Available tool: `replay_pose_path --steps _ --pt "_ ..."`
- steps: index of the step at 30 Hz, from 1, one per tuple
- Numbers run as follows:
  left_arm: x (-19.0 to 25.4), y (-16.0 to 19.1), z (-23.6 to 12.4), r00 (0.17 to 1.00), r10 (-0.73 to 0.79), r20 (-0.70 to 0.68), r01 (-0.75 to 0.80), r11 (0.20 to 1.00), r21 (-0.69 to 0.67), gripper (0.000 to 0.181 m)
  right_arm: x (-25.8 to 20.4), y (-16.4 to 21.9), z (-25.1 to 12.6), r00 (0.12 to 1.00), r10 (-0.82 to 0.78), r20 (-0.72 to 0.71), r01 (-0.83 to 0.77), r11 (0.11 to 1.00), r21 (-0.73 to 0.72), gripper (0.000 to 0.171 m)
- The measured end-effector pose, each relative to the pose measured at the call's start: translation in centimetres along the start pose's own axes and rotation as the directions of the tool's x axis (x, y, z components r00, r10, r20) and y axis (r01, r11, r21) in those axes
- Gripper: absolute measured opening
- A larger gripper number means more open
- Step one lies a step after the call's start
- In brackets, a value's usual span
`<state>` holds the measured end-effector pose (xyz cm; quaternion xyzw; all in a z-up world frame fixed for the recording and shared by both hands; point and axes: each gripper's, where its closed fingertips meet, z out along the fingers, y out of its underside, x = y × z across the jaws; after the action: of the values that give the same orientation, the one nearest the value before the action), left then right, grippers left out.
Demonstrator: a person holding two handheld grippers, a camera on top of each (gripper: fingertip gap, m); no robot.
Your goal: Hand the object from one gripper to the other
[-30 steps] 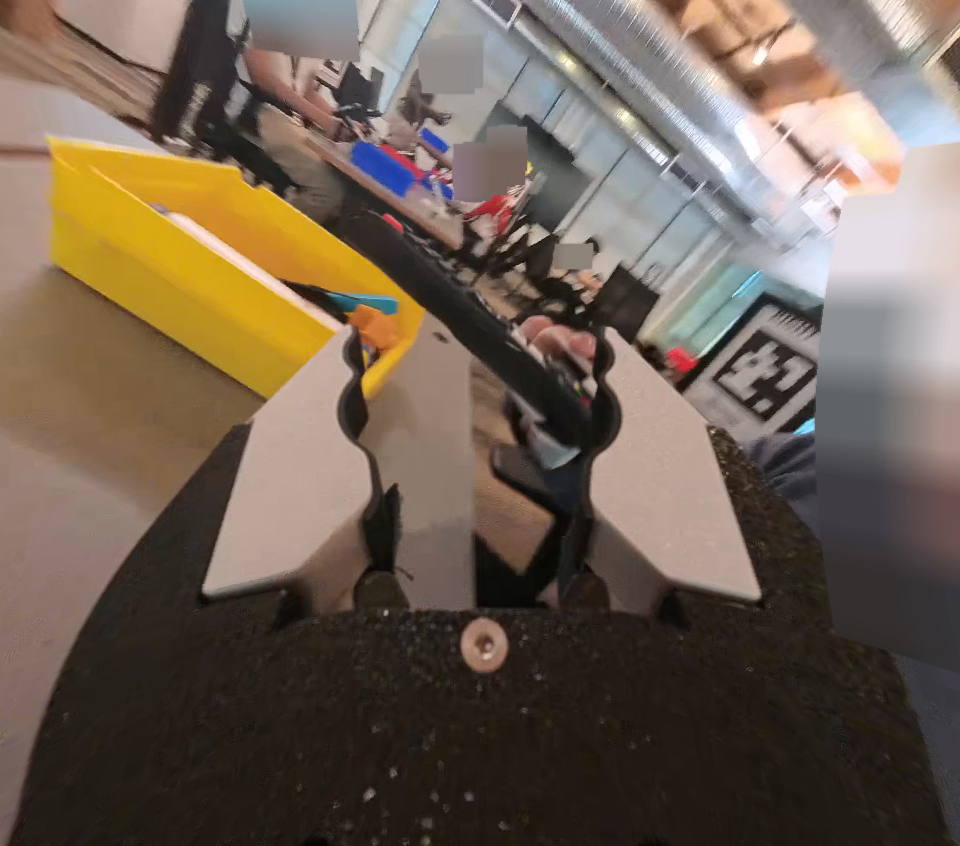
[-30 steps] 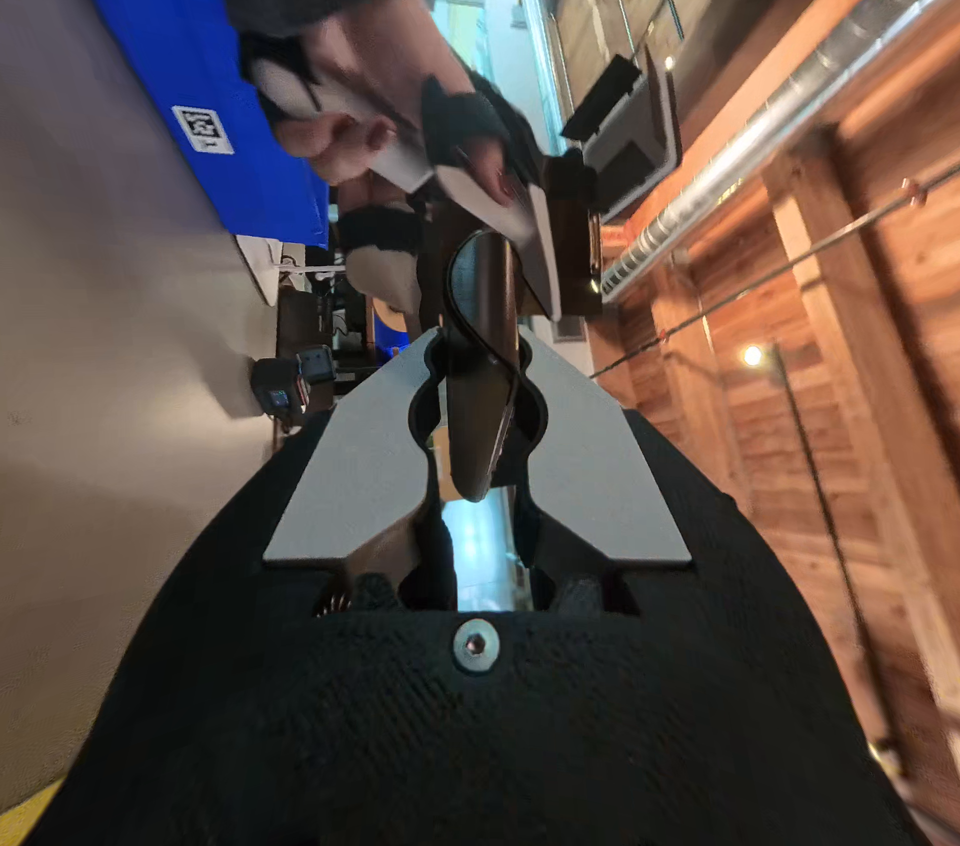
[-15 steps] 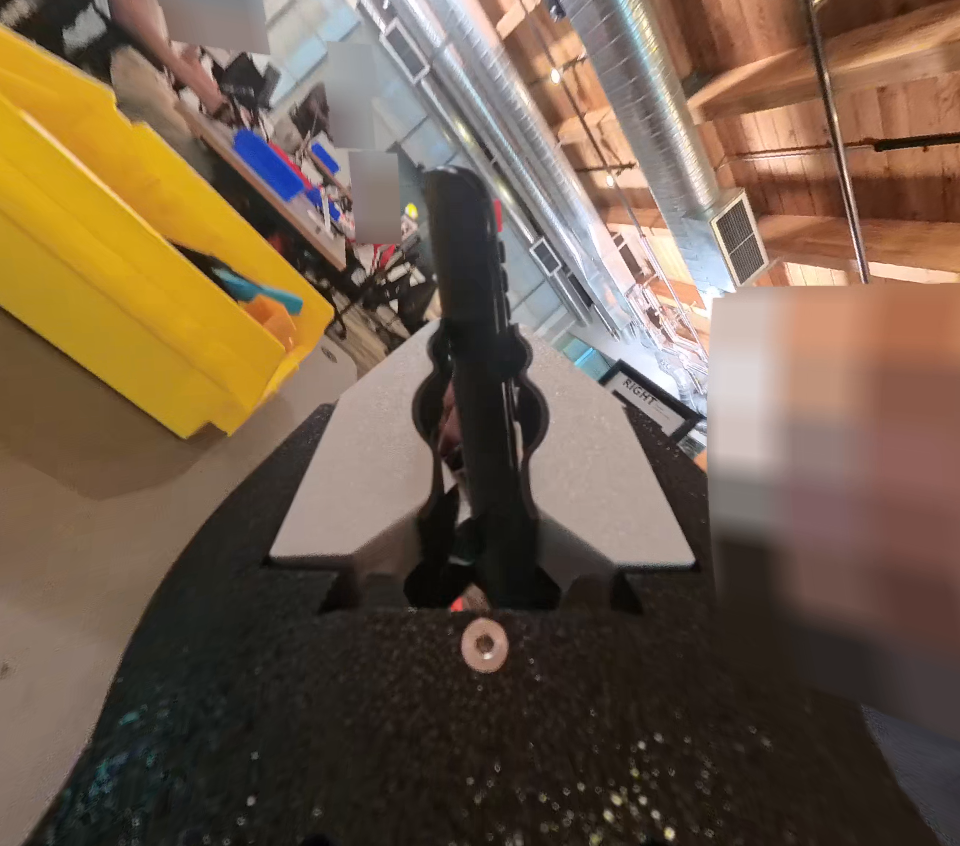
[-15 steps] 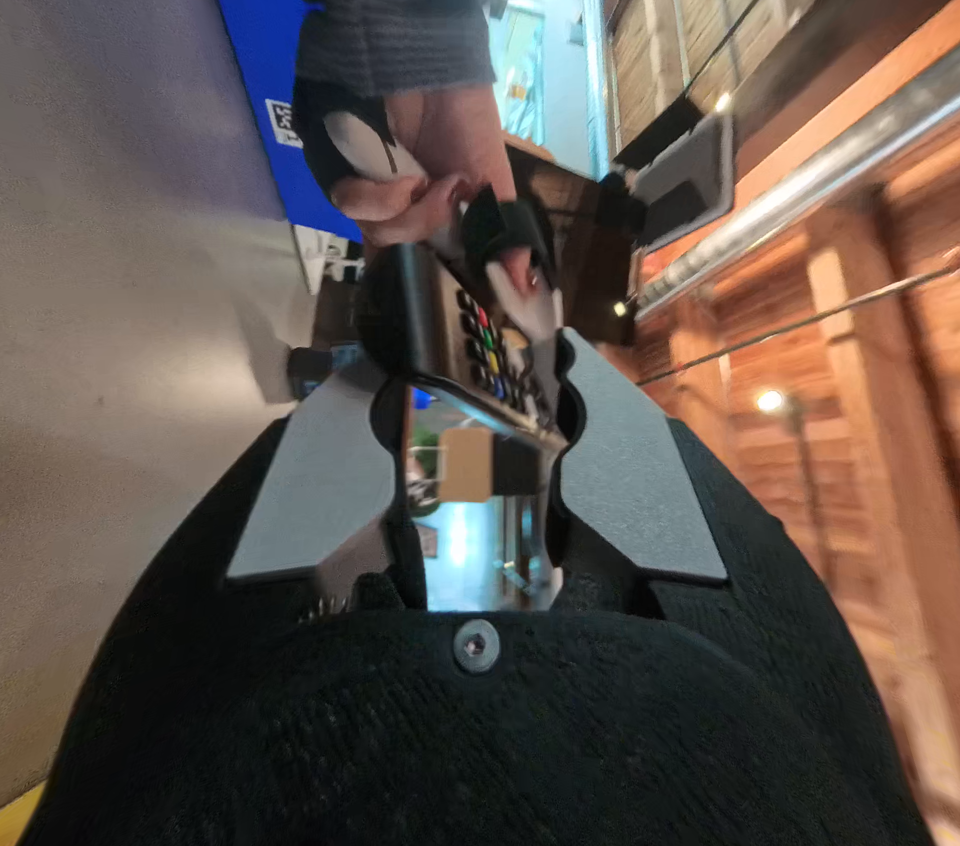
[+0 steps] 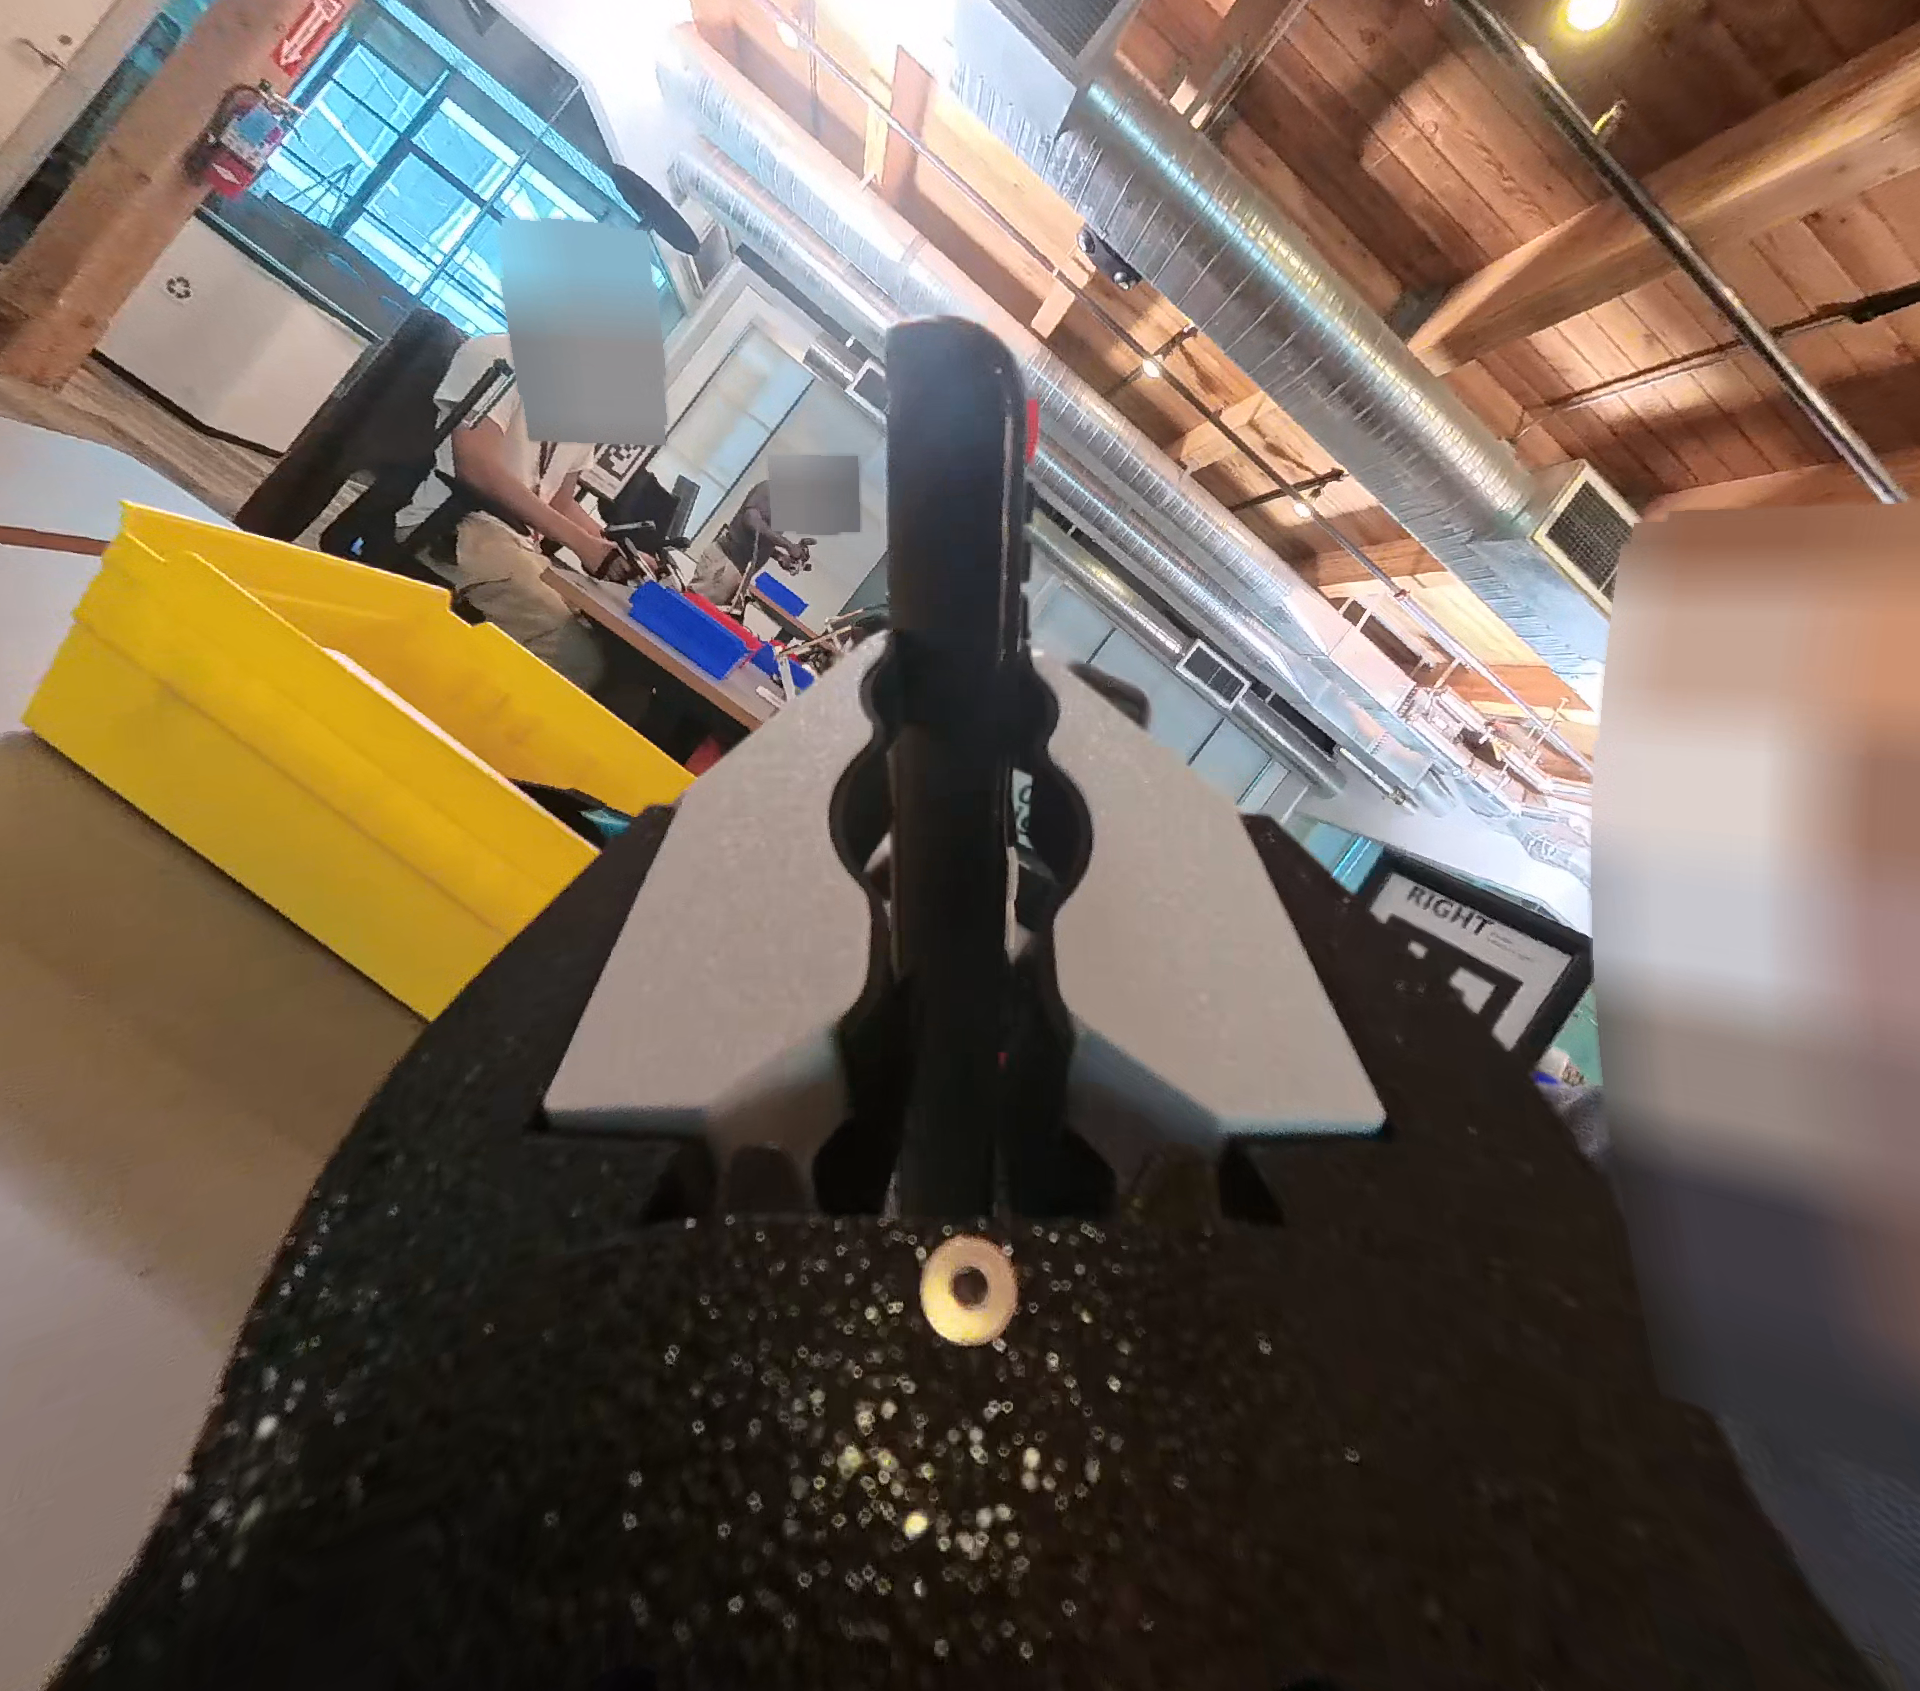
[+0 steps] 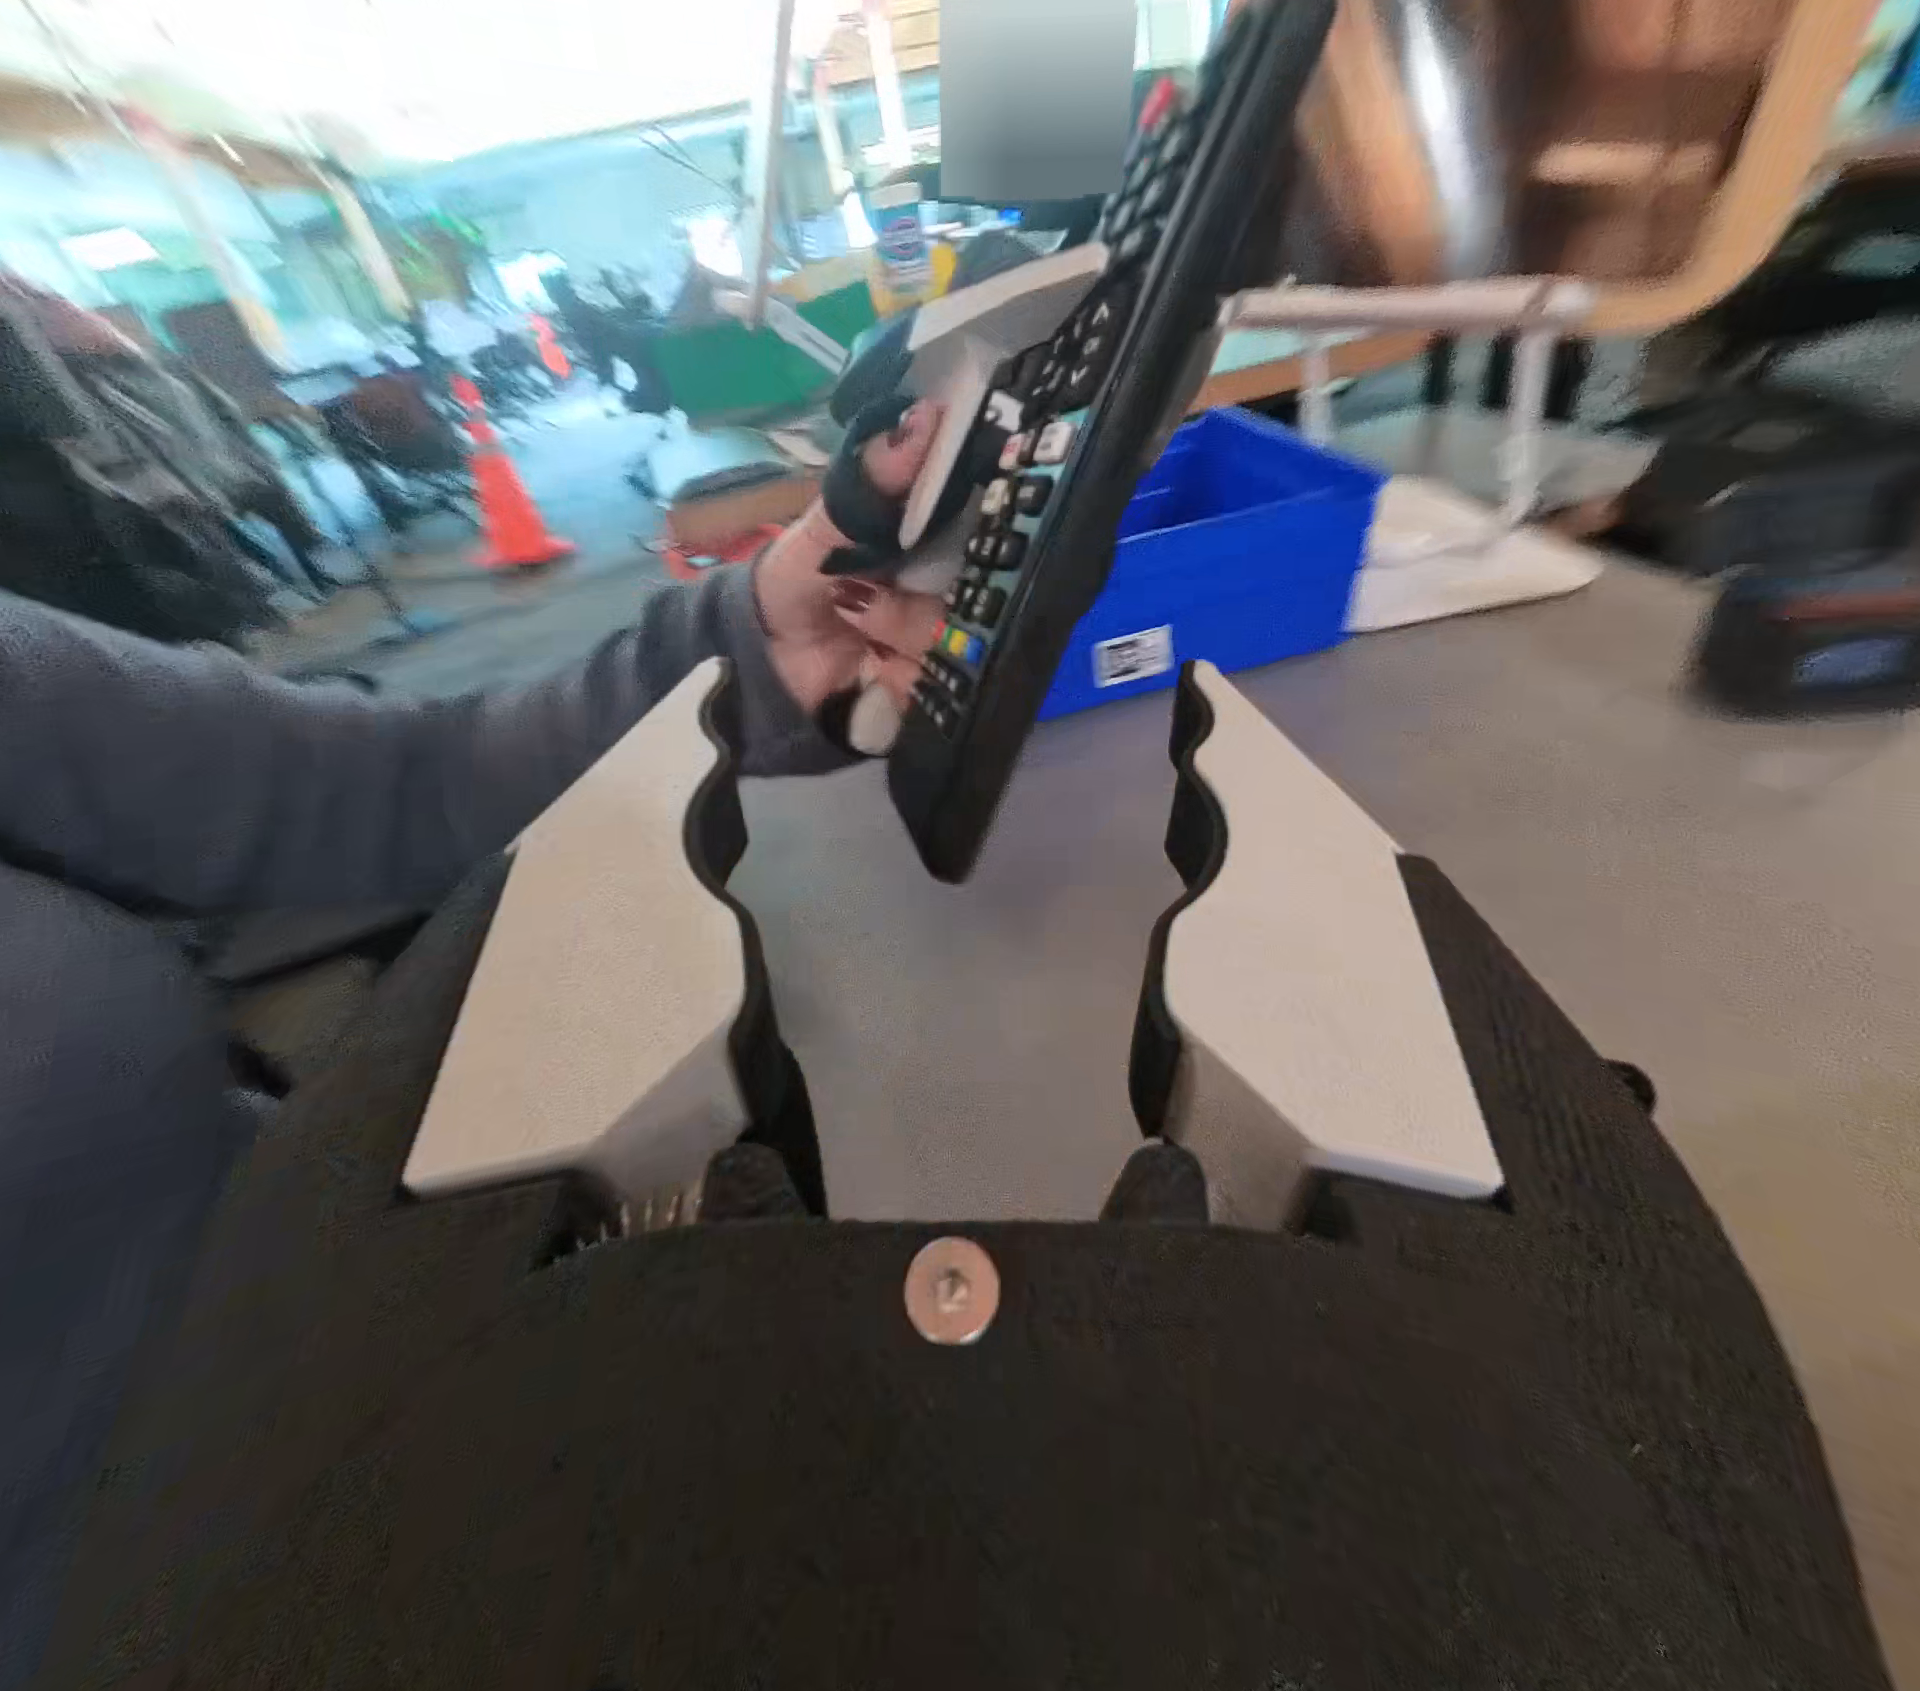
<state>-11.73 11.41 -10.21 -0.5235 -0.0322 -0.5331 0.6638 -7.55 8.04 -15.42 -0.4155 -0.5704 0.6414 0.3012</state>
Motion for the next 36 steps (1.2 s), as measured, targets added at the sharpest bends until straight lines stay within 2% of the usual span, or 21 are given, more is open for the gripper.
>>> replay_pose_path --steps 3,5,6,11,16,23,28,33,36 --pt "-0.1 1.1 0.5 0.998 0.05 0.027 -0.049 0.998 -0.037 0.018 -0.6 1.4 1.0 0.975 0.213 0.059 -0.209 0.976 -0.068 0.056" --pt "0.2 1.4 0.8 0.998 0.061 0.022 -0.06 0.997 -0.05 0.018 0.1 2.5 1.2 0.972 0.233 0.012 -0.23 0.967 -0.106 0.027" --pt "0.4 1.5 0.8 0.998 0.061 0.014 -0.06 0.997 -0.052 0.018 0.2 2.7 1.2 0.977 0.214 0.012 -0.211 0.972 -0.101 0.023" --pt "0.7 1.0 0.7 0.995 0.096 0.015 -0.095 0.994 -0.046 0.019 0.8 1.7 0.3 0.978 0.208 0.006 -0.207 0.976 -0.059 0.021" --pt "0.4 0.4 -0.1 0.999 0.048 -0.013 -0.049 0.997 -0.054 0.019 2.1 -0.8 -1.6 0.978 0.204 -0.038 -0.202 0.978 0.041 0.02" --pt "-0.9 2.6 -1.1 0.997 -0.048 -0.068 0.031 0.974 -0.225 0.02 3.1 -3.1 -3.5 0.973 0.215 -0.078 -0.202 0.967 0.154 0.019" --pt "-1.1 4.8 -1.8 0.994 -0.048 -0.101 0.009 0.935 -0.354 0.019 3.4 -4.2 -4.2 0.965 0.257 -0.057 -0.239 0.945 0.222 0.019" --pt "-0.8 6.6 -1.7 0.991 -0.044 -0.126 -0.015 0.901 -0.434 0.019 3.3 -5.0 -5.0 0.966 0.252 -0.048 -0.234 0.941 0.244 0.019" --pt "-0.3 7.4 -2.0 0.984 -0.103 -0.147 0.018 0.871 -0.49 0.017 3.0 -5.3 -5.1 0.969 0.243 -0.042 -0.227 0.944 0.24 0.019"
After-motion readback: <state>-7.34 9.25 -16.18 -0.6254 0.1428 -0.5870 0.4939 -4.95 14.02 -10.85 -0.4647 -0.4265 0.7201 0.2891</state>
